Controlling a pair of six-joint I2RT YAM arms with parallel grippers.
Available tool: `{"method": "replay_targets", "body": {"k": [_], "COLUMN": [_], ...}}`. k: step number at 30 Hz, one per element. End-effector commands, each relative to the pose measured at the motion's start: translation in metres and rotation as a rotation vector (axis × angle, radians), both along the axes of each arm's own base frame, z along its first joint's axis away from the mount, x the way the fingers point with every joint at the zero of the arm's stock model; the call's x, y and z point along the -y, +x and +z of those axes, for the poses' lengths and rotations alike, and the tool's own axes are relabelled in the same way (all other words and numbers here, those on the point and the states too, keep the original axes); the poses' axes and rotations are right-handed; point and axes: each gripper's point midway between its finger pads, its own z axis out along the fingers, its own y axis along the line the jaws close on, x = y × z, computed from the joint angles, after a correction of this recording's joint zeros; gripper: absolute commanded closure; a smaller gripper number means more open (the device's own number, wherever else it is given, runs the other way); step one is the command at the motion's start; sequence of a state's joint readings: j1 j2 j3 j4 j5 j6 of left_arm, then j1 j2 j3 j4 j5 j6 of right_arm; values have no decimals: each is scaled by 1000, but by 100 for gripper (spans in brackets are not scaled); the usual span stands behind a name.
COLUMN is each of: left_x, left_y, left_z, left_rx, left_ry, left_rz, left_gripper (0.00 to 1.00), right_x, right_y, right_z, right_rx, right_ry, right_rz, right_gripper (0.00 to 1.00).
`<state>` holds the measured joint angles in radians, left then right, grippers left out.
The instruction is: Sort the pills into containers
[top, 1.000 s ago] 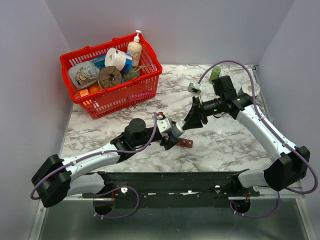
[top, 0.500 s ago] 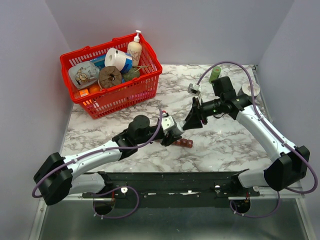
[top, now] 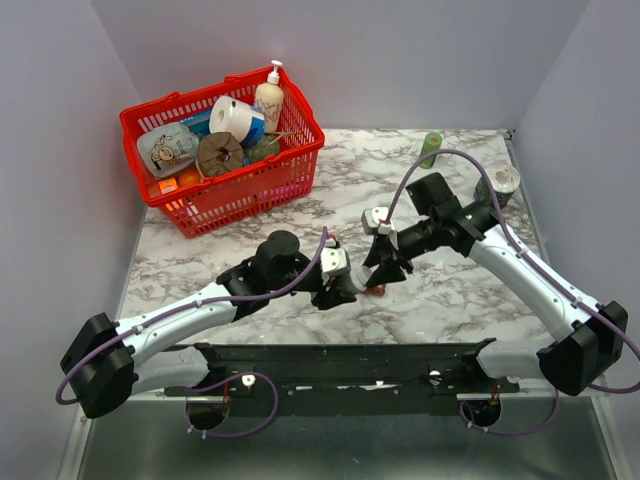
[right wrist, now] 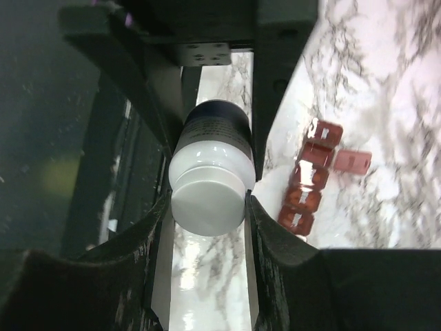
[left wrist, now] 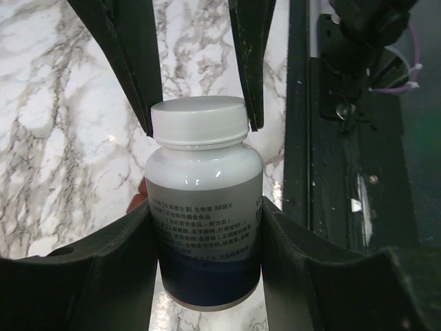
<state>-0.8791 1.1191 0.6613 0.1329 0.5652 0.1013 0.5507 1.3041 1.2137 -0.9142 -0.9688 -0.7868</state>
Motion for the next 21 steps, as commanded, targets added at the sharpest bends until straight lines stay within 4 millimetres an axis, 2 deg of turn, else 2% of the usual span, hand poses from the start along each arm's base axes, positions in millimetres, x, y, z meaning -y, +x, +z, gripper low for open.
{"method": "replay_targets", "body": {"k": [1, 3, 4, 6, 7, 8, 10, 11, 13, 14, 15, 16, 17, 18, 19, 20, 21], "left_x": [-7, -9, -10, -11, -12, -14, -18, -21, -27, -30, -35, -39, -43, -50, -55, -61, -66], "left_y": [-26, -25, -24, -21, -19, -19, -14, -14, -13, -12, -15, -13, -13, -15, -13, -15, -15], "left_z": [7, 6, 7, 10, 10, 14, 11, 14, 9, 14, 9, 9, 17, 11, 13, 21, 19], "left_rx": [6, 8, 3, 15, 17, 25, 39, 54, 57, 73, 70, 79, 106, 103, 120, 145, 143], "left_ry": [4, 9, 4, -16, -23, -38, -38, -48, -33, -41, -15, -5, -23, 11, 16, 1, 15], "left_rz": [-134, -114, -105, -72, -59, -43, -3, 12, 37, 49, 51, 71, 83, 89, 109, 122, 136], "left_gripper": [100, 100, 100, 100, 100, 100, 100, 100, 100, 100, 100, 100, 100, 100, 100, 100, 100], "right_x": [1, -3, -6, -9, -9, -9, -6, -2, 4, 8, 10, 23, 32, 38, 49, 54, 55], "right_y": [-8, -8, -9, -11, -12, -11, -2, 4, 18, 26, 40, 57, 66, 77, 82, 77, 72], "right_z": [5, 9, 13, 20, 22, 24, 32, 36, 41, 38, 31, 0, -21, -38, -57, -85, -95], "right_rx": [230, 178, 149, 63, 40, -1, 22, 2, 34, 0, 33, 54, 90, 114, 122, 94, 73], "right_ry": [72, 82, 94, 94, 92, 75, 56, 56, 69, 51, 32, -71, -136, -188, -261, -329, -352], "right_rz": [171, 154, 147, 114, 103, 63, -6, -62, -144, -227, -289, -390, -420, -457, -489, -452, -426], "right_gripper": [83, 77, 62, 44, 29, 24, 17, 15, 10, 9, 7, 7, 7, 9, 18, 24, 33]}}
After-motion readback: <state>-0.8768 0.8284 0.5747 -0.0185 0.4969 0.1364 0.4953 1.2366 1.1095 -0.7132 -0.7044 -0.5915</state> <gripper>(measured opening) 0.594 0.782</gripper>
